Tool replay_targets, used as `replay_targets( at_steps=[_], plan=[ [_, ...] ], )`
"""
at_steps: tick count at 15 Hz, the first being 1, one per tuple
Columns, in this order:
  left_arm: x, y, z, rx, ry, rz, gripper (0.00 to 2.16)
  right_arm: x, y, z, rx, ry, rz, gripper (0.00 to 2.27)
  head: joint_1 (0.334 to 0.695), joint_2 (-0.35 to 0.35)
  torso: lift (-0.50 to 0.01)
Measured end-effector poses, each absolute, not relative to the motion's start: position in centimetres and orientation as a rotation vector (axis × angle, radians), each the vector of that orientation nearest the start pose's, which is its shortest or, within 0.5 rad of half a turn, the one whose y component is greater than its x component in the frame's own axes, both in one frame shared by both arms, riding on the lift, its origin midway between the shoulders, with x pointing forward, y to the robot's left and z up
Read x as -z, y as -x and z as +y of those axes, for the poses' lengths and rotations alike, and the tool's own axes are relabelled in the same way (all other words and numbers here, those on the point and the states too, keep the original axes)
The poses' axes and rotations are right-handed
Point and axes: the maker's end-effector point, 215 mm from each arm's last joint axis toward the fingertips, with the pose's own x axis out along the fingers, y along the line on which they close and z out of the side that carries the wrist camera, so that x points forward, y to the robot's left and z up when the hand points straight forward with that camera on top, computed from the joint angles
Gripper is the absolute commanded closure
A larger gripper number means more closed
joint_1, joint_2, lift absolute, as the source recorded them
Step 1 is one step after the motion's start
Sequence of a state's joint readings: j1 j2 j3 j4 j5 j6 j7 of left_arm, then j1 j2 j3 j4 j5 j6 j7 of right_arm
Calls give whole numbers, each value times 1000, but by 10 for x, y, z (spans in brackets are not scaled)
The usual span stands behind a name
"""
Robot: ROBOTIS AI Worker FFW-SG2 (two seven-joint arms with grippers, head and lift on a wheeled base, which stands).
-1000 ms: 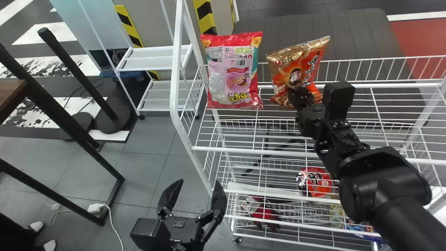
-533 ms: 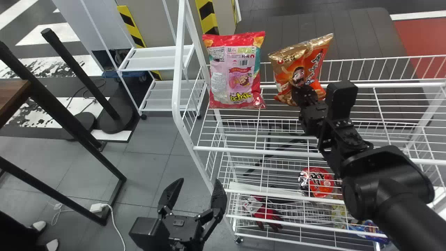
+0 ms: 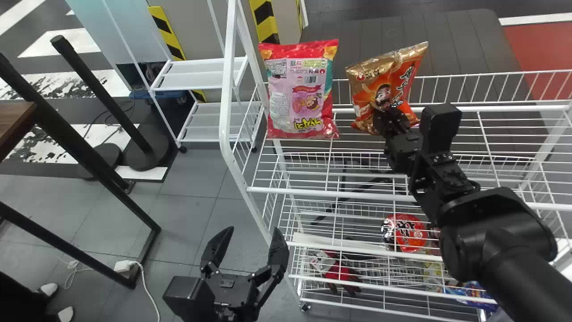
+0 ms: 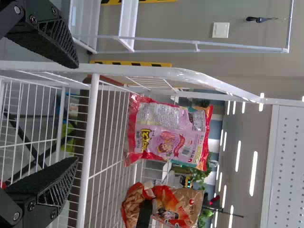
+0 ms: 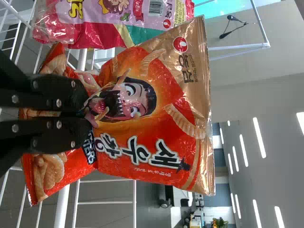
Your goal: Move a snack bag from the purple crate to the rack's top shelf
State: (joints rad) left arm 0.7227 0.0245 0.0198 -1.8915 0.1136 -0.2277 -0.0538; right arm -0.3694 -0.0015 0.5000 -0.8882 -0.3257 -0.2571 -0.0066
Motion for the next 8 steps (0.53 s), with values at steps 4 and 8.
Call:
replay_targets(
  at_steps=[4,8],
  plan=[
    [441,-348,238,15,82,172,134,421,-635,-23,-356,-116,111,296,695,239,0],
    [442,-348,239,14,81,174,134,421,-635,-24,-355,-117,110,191,695,238,0]
  ],
)
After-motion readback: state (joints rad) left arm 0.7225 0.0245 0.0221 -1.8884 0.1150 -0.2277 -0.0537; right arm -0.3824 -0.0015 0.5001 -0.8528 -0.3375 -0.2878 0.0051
